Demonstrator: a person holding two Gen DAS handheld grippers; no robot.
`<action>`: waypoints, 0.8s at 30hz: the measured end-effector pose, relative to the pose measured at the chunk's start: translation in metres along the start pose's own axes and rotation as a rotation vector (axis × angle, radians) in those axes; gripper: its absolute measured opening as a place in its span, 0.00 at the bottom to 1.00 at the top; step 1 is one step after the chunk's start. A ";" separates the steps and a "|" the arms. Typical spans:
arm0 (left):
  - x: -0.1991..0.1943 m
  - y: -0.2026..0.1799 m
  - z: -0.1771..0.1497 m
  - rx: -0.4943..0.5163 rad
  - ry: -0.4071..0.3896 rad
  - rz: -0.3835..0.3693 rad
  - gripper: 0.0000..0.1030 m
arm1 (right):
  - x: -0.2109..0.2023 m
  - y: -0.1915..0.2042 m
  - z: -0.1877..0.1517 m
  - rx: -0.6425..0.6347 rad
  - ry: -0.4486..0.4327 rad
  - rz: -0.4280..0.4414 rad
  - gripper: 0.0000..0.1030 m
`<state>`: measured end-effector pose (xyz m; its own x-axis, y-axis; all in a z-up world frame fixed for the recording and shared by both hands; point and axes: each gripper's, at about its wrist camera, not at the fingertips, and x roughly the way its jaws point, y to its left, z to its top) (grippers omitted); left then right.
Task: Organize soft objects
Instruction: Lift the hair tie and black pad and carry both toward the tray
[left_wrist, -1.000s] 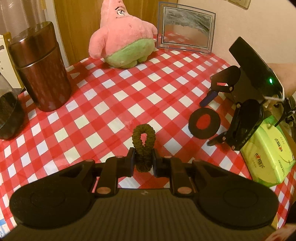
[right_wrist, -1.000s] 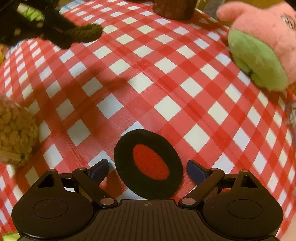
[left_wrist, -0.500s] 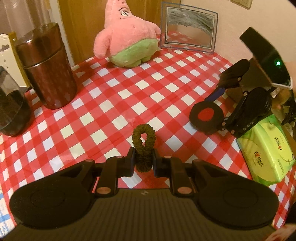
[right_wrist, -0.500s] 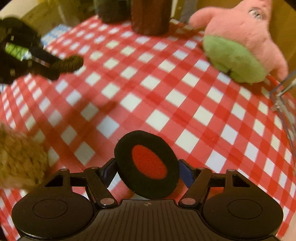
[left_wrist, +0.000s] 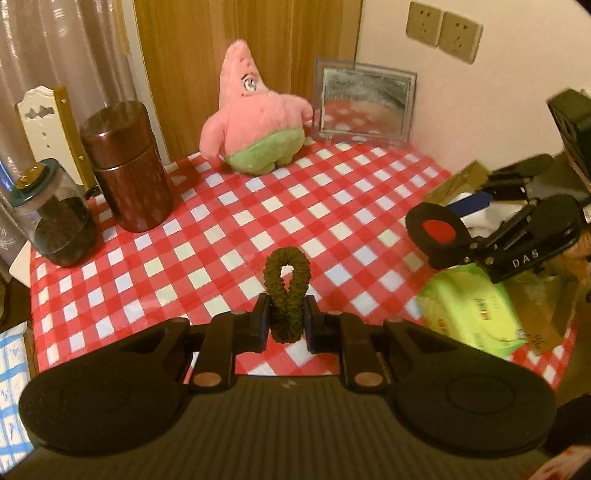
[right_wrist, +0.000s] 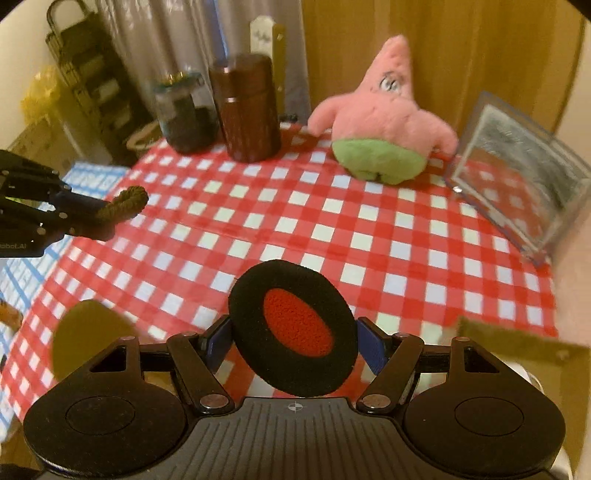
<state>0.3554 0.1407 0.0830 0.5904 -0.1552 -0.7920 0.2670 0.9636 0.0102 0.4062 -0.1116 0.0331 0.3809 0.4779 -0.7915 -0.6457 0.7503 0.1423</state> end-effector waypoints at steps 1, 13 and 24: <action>-0.008 -0.005 -0.002 -0.005 -0.005 -0.001 0.16 | -0.011 0.004 -0.004 0.005 -0.014 -0.004 0.69; -0.088 -0.084 -0.037 0.012 -0.055 0.010 0.16 | -0.107 0.032 -0.073 0.086 -0.103 -0.029 0.69; -0.124 -0.146 -0.078 -0.036 -0.116 -0.018 0.16 | -0.163 0.061 -0.135 0.168 -0.181 -0.044 0.69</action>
<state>0.1842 0.0362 0.1321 0.6704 -0.1942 -0.7162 0.2520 0.9674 -0.0265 0.2153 -0.2054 0.0909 0.5282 0.5063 -0.6817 -0.5131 0.8300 0.2188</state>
